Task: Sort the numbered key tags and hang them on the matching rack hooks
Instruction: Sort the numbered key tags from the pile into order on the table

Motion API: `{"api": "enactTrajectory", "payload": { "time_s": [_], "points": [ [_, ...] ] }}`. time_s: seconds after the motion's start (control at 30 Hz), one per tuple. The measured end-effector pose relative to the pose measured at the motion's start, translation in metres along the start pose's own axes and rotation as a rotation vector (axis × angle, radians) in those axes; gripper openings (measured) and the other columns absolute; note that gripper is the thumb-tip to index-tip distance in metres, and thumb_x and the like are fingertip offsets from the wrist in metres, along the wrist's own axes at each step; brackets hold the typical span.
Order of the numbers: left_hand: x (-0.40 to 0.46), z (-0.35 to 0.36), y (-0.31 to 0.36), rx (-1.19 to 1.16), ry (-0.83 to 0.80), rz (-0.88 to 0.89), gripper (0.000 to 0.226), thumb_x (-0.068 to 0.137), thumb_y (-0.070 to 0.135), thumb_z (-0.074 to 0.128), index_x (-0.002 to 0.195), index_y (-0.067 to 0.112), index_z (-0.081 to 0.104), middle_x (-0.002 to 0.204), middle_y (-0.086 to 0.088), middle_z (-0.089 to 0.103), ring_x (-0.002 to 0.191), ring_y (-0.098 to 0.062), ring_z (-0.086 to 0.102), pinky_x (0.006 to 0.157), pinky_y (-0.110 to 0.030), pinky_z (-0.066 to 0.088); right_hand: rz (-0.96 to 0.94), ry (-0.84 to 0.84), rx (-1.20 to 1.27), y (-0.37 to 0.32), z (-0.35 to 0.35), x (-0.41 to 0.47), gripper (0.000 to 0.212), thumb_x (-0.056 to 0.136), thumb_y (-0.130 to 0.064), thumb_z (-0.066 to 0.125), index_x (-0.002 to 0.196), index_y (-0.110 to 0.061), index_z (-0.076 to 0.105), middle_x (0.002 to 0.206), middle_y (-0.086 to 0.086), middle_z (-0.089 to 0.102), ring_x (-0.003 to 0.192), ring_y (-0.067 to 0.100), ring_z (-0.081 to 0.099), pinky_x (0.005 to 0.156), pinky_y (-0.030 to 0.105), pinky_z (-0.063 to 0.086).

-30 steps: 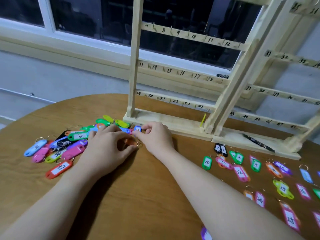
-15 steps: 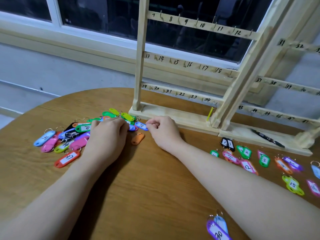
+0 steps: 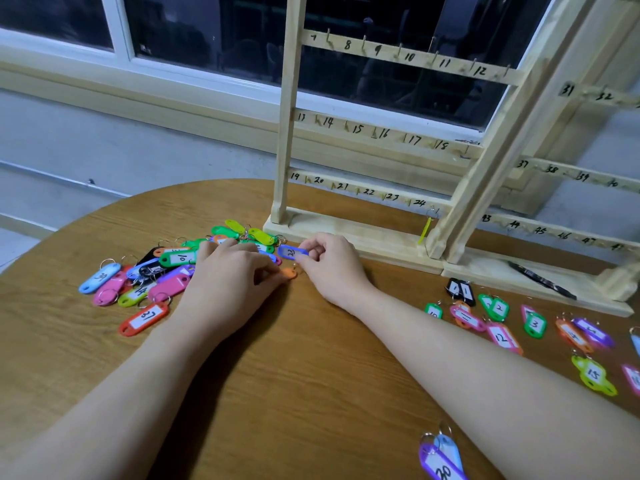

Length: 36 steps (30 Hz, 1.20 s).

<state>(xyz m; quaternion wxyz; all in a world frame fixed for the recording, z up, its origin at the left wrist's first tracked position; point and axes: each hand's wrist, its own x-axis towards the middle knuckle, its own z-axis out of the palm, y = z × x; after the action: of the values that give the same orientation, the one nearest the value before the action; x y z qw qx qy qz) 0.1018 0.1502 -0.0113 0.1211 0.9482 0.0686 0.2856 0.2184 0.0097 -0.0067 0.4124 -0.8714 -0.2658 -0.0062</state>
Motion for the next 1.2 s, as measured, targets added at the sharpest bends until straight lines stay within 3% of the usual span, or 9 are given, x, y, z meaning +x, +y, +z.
{"api": "enactTrajectory", "payload": {
  "time_s": [0.17, 0.27, 0.37, 0.5, 0.67, 0.83, 0.9, 1.0, 1.2],
  "points": [
    [0.001, -0.001, -0.002, 0.040, 0.025, -0.046, 0.035, 0.100, 0.033, 0.048, 0.072, 0.021, 0.067, 0.077, 0.004, 0.064, 0.084, -0.027, 0.056, 0.075, -0.039, 0.026, 0.014, 0.048, 0.068, -0.002, -0.001, -0.002, 0.009, 0.094, -0.023, 0.068, 0.096, -0.016, 0.072, 0.084, -0.005, 0.067, 0.082, 0.015, 0.064, 0.083, 0.042, 0.057],
    [0.002, -0.001, -0.002, 0.015, -0.016, -0.108, 0.030, 0.102, 0.023, 0.048, 0.077, 0.018, 0.063, 0.082, 0.000, 0.068, 0.086, -0.029, 0.055, 0.077, -0.040, 0.026, 0.028, 0.047, 0.077, -0.003, -0.001, -0.002, 0.009, 0.094, -0.021, 0.068, 0.098, -0.015, 0.073, 0.085, -0.004, 0.069, 0.083, 0.016, 0.066, 0.083, 0.042, 0.057],
    [0.003, 0.001, 0.000, -0.063, -0.019, -0.159, 0.026, 0.100, 0.023, 0.052, 0.077, 0.019, 0.065, 0.073, -0.001, 0.065, 0.079, -0.030, 0.057, 0.076, -0.038, 0.027, 0.045, 0.053, 0.096, -0.003, 0.000, -0.002, 0.008, 0.094, -0.022, 0.068, 0.095, -0.016, 0.073, 0.085, -0.002, 0.072, 0.084, 0.017, 0.069, 0.083, 0.043, 0.058],
    [0.009, -0.007, -0.001, -0.343, -0.014, -0.311, 0.015, 0.096, 0.023, 0.062, 0.087, 0.021, 0.073, 0.079, 0.002, 0.067, 0.079, -0.019, 0.058, 0.071, -0.031, 0.035, 0.052, 0.057, 0.104, -0.004, -0.001, -0.003, 0.008, 0.094, -0.021, 0.067, 0.094, -0.015, 0.072, 0.084, -0.001, 0.072, 0.084, 0.017, 0.069, 0.083, 0.042, 0.058],
    [0.010, -0.011, 0.001, -0.449, -0.071, -0.362, 0.018, 0.095, 0.025, 0.064, 0.080, 0.019, 0.073, 0.079, 0.005, 0.072, 0.079, -0.011, 0.065, 0.063, -0.023, 0.041, 0.050, 0.065, 0.096, -0.004, -0.001, -0.004, 0.009, 0.095, -0.023, 0.066, 0.093, -0.016, 0.072, 0.084, -0.001, 0.071, 0.083, 0.017, 0.068, 0.081, 0.042, 0.059],
    [0.006, -0.015, 0.005, -0.522, -0.075, -0.346, 0.021, 0.093, 0.021, 0.066, 0.073, 0.020, 0.071, 0.069, 0.006, 0.071, 0.062, 0.001, 0.059, 0.056, -0.016, 0.037, 0.103, 0.095, 0.167, -0.008, -0.004, -0.011, 0.009, 0.093, -0.017, 0.064, 0.087, -0.015, 0.070, 0.082, 0.004, 0.072, 0.082, 0.021, 0.070, 0.081, 0.043, 0.059],
    [0.000, -0.019, 0.010, -0.557, -0.071, -0.319, 0.022, 0.094, 0.021, 0.067, 0.073, 0.020, 0.071, 0.068, 0.006, 0.071, 0.063, 0.002, 0.061, 0.064, -0.017, 0.044, 0.142, 0.129, 0.213, -0.013, -0.010, -0.019, 0.010, 0.093, -0.014, 0.063, 0.085, -0.015, 0.069, 0.083, 0.006, 0.073, 0.082, 0.022, 0.070, 0.077, 0.039, 0.059],
    [-0.009, -0.023, 0.017, -0.553, -0.105, -0.289, 0.020, 0.094, 0.025, 0.067, 0.076, 0.021, 0.073, 0.072, 0.007, 0.073, 0.076, -0.008, 0.069, 0.079, -0.034, 0.052, 0.172, 0.158, 0.267, -0.020, -0.026, -0.033, 0.012, 0.093, -0.015, 0.062, 0.085, -0.014, 0.070, 0.082, 0.005, 0.074, 0.075, 0.019, 0.068, 0.065, 0.031, 0.052],
    [-0.019, -0.035, 0.033, -0.535, -0.077, -0.263, 0.015, 0.092, 0.028, 0.070, 0.079, 0.024, 0.075, 0.077, 0.008, 0.074, 0.080, -0.010, 0.069, 0.076, -0.030, 0.050, 0.168, 0.188, 0.278, -0.025, -0.092, -0.081, 0.012, 0.089, -0.014, 0.062, 0.078, -0.012, 0.067, 0.080, 0.012, 0.074, 0.060, 0.015, 0.057, 0.061, 0.033, 0.047]
  ]
}}
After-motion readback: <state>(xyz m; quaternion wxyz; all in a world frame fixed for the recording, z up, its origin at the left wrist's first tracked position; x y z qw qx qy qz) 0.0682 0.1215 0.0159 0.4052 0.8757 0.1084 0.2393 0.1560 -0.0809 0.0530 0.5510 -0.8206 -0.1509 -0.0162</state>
